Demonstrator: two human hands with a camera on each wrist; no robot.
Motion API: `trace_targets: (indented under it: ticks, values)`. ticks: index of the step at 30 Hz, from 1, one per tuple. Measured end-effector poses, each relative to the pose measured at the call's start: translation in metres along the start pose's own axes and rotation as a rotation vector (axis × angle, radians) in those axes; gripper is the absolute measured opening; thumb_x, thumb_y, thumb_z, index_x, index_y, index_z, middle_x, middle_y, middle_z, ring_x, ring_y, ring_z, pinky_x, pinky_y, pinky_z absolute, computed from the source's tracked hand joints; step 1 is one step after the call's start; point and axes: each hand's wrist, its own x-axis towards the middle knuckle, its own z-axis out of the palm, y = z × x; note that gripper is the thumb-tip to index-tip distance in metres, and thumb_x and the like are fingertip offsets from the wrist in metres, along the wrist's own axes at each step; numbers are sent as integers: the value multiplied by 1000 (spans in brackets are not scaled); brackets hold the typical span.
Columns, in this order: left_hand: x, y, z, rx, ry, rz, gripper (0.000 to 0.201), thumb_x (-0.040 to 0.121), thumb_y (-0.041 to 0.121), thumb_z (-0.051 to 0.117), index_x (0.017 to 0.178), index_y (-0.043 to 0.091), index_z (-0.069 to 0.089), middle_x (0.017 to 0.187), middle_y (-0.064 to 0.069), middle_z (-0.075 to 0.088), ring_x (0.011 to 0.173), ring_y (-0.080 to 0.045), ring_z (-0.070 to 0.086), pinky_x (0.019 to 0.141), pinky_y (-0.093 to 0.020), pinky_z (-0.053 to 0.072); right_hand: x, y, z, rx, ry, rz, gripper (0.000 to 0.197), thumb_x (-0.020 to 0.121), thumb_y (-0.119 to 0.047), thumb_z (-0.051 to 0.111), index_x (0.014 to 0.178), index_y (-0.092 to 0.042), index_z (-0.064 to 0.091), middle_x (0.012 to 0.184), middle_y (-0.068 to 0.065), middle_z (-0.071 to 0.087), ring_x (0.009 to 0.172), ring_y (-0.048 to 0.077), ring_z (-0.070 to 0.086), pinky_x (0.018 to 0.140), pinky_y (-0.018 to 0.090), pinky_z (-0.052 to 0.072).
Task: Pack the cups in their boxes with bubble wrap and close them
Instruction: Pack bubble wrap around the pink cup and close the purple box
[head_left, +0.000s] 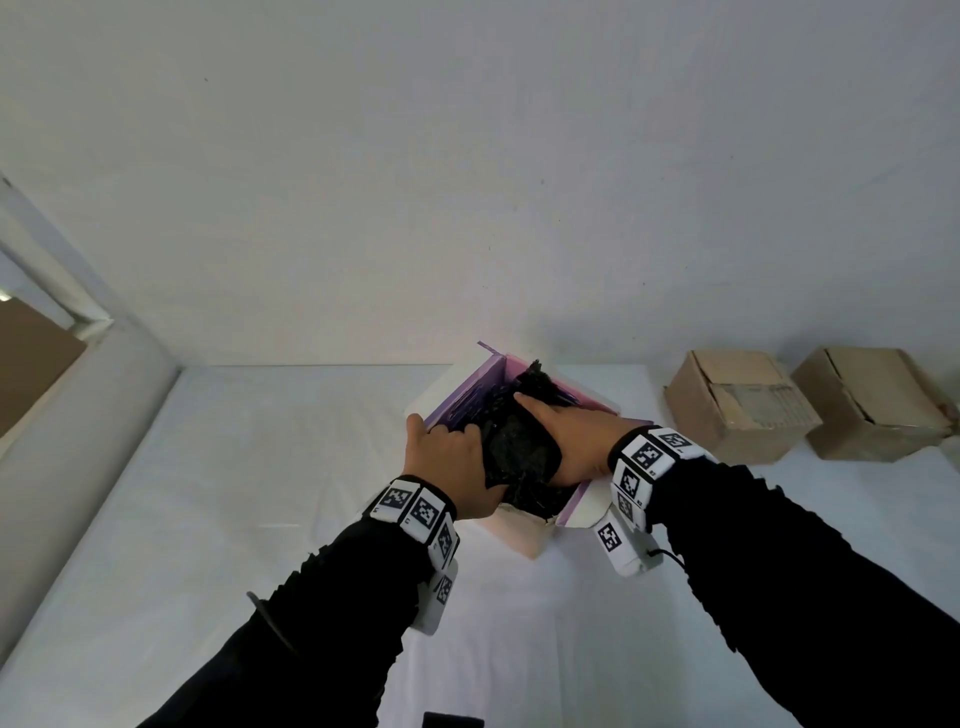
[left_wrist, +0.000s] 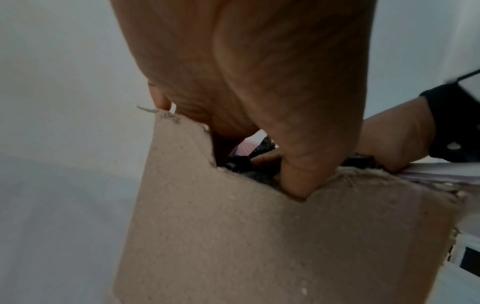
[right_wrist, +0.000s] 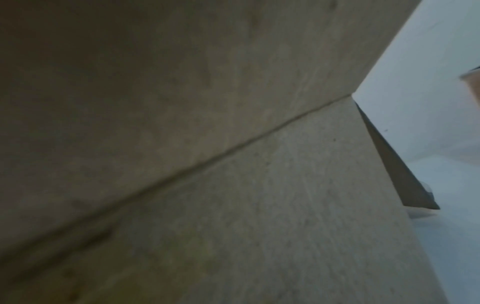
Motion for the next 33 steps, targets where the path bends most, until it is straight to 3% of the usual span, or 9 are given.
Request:
trace_targets:
  ticks: [4,8,11,15,18,21,23,29,33]
  values:
    - [-2,0,2,-17,-11,5,80,78,71,41,131,11,37,90,1,64,89,-25,62,100,-50,21,-4,-1,4,-40,105,-14,99,62,-60,63,145,-39,14,137,5,51,123,29,51,98,43,47]
    - [-9,9,-2,22,-42,24,65,82,69,37,110,12,50,77,4,57,71,-23,58,96,-47,23,-20,-4,-1,-232,311,-76,72,67,-48,70,132,-29,46,123,1,54,114,23,47,91,37,45]
    - [-15,20,-8,37,-118,31,59,90,66,29,98,13,55,86,0,61,77,-24,62,95,-45,25,-35,-9,-3,-427,398,2,64,68,-44,73,123,-23,50,120,3,50,111,25,46,88,38,38]
    - [-13,19,-29,51,-42,37,43,98,51,32,85,18,57,85,2,63,79,-20,60,93,-41,28,-43,-9,2,-282,423,63,48,76,-31,67,121,-20,51,118,4,57,106,24,55,92,37,38]
    - [0,11,-36,-32,129,108,19,94,28,47,108,18,55,107,-2,60,96,-23,58,83,-36,37,-44,-15,10,-169,517,149,38,84,-29,55,120,-16,49,120,6,59,107,26,56,104,40,31]
    - [20,9,-25,-274,66,226,56,88,12,50,141,12,33,136,-11,41,112,-30,53,87,-41,48,-42,-27,21,-152,511,212,52,85,-41,56,128,-16,43,123,6,57,113,25,54,109,44,22]
    - [30,7,-19,-288,-2,219,76,85,13,59,148,9,18,147,-15,31,119,-34,49,92,-45,48,-40,-30,27,-164,481,220,62,80,-43,62,132,-18,39,127,5,54,116,25,53,109,45,21]
    - [40,8,-12,72,70,156,110,77,54,63,150,2,2,127,-11,57,132,-32,28,103,-48,21,-34,-25,25,-126,390,265,96,76,-52,62,151,-16,12,132,5,54,126,27,42,109,54,12]
    - [46,-2,-16,106,107,190,111,73,68,60,148,5,10,127,-8,55,129,-29,29,107,-52,11,-30,-23,23,-223,344,276,82,73,-58,57,143,-22,33,137,4,47,129,27,34,110,58,9]
